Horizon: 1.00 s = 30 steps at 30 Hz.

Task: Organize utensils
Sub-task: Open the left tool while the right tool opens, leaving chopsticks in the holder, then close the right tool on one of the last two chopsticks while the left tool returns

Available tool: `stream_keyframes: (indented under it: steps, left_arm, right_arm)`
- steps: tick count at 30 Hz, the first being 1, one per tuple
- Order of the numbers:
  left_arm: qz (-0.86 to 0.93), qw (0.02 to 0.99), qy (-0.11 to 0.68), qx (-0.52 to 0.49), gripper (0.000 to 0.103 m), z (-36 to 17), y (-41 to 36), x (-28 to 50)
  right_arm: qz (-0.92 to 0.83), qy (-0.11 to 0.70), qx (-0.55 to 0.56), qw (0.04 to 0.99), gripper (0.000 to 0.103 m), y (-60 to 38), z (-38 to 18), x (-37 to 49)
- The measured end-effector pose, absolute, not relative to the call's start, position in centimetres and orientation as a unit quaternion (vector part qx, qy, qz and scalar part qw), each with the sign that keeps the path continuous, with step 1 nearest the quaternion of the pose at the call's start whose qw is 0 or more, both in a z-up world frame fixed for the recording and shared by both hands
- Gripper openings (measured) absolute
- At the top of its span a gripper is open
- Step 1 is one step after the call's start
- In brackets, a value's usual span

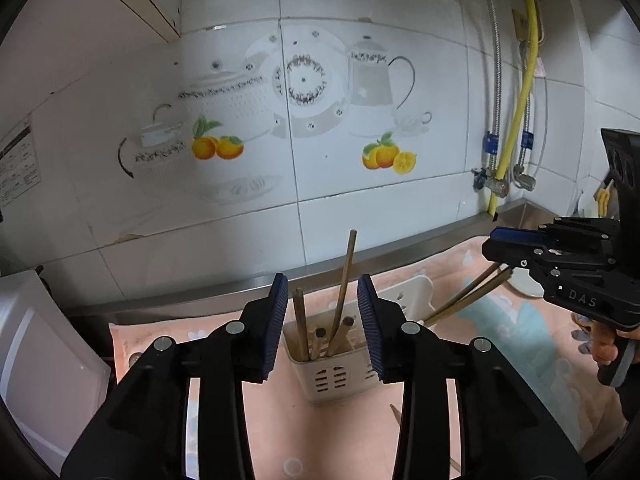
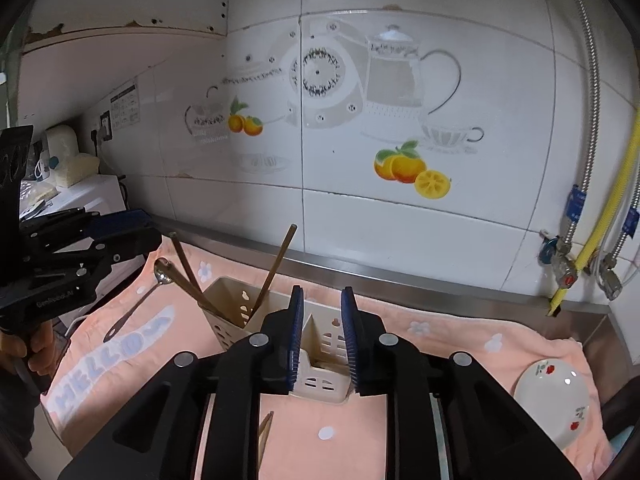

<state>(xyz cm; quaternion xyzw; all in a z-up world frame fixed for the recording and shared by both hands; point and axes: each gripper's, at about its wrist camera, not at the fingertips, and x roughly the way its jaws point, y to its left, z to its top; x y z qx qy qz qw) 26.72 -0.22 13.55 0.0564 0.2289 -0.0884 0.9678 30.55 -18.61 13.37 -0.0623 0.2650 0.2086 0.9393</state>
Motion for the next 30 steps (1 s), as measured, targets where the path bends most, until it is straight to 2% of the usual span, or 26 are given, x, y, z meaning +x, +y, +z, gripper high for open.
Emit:
stream_keyframes:
  steps: [3, 7, 9, 11, 16, 22, 30]
  left_arm:
    - [-0.09, 0.969, 0.225, 0.055, 0.042, 13.7, -0.2, 25.6]
    - [-0.088, 0.969, 0.224, 0.054, 0.057, 13.0, -0.1, 23.9]
    - [-0.091, 0.967, 0.23, 0.054, 0.059, 12.3, 0.0, 23.2]
    - [-0.088, 0.966, 0.235, 0.056, 0.068, 11.5, 0.0, 22.6]
    - [-0.086, 0.962, 0.254, 0.05, 0.078, 9.2, 0.3, 21.0]
    - [-0.077, 0.955, 0.281, 0.049, 0.087, 6.0, 0.6, 19.2]
    - [-0.066, 0.948, 0.31, 0.044, 0.091, 2.6, 1.0, 17.6]
  right_arm:
    - [0.207, 0.258, -0.059, 0.942, 0.032, -19.1, 13.3, 29.1]
    - [0.21, 0.258, -0.056, 0.942, 0.037, -19.5, 12.3, 27.2]
    - [0.212, 0.263, -0.056, 0.94, 0.038, -19.6, 11.4, 26.3]
    - [0.21, 0.268, -0.059, 0.938, 0.038, -19.6, 10.5, 25.3]
    - [0.214, 0.286, -0.055, 0.933, 0.038, -19.6, 8.3, 23.2]
    - [0.216, 0.313, -0.06, 0.923, 0.038, -19.0, 4.6, 20.6]
    - [0.218, 0.358, -0.067, 0.906, 0.038, -17.9, -0.6, 17.7]
